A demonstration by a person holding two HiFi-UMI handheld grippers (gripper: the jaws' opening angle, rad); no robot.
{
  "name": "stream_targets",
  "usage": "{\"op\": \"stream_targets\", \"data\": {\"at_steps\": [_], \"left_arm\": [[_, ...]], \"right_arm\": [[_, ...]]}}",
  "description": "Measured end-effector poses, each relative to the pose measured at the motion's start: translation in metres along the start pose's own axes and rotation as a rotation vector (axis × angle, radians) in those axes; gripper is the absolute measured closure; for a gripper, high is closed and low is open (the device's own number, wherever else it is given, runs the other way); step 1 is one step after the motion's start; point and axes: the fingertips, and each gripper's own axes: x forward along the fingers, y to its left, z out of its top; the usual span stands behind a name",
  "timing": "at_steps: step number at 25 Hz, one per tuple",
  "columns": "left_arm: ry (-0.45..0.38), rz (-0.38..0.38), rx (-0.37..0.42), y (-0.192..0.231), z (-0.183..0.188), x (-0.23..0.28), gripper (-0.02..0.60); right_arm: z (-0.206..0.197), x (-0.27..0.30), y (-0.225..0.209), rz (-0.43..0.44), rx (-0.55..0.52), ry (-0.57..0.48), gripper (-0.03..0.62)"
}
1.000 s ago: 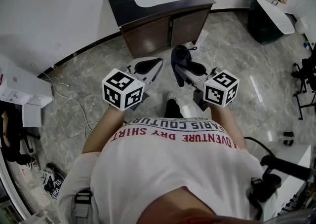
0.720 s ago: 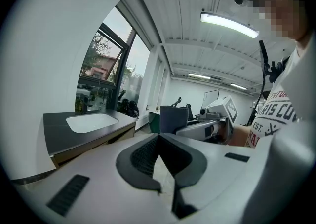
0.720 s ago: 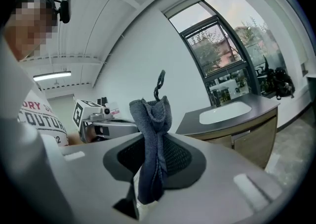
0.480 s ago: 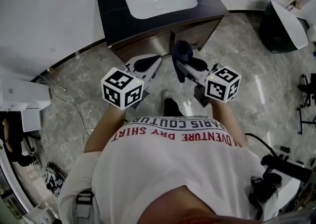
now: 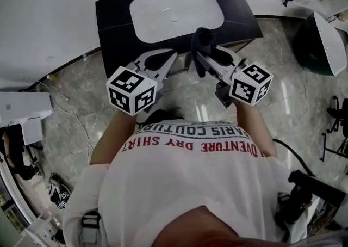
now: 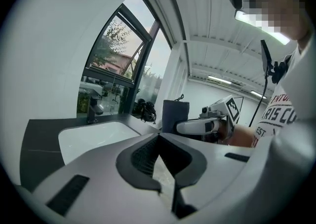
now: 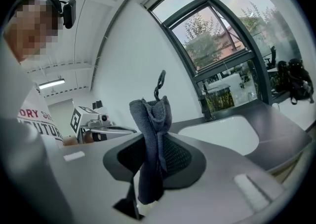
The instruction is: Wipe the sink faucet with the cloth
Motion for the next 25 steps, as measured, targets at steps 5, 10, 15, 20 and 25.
{"op": "stream_targets", "data": {"at_steps": [5,10,15,20,25], "left_arm": [[-0.016,0.014,-0.003,0.055,0.026,0.019,0.581],[-0.004,-0.005,-0.018,0.134,0.057,0.061,0.581],[0.005,-0.002,-0.043,0.209,0.086,0.088,0.581],[0.017,-0.006,-0.042,0.263,0.101,0.105,0.581],[0.004,0.016,-0.067,0.271,0.108,0.118,0.581]], "right_arm": [[0.024,0.042,-0.036,0.005,-0.01,0.005,0.517],[0.067,0.108,-0.094,-0.005,-0.01,0.011,0.517],[0.1,0.175,-0.137,-0.001,0.007,0.025,0.517],[0.113,0.225,-0.161,-0.004,0.008,0.039,0.517],[0.117,0.228,-0.178,0.013,0.018,0.061,0.517]]}}
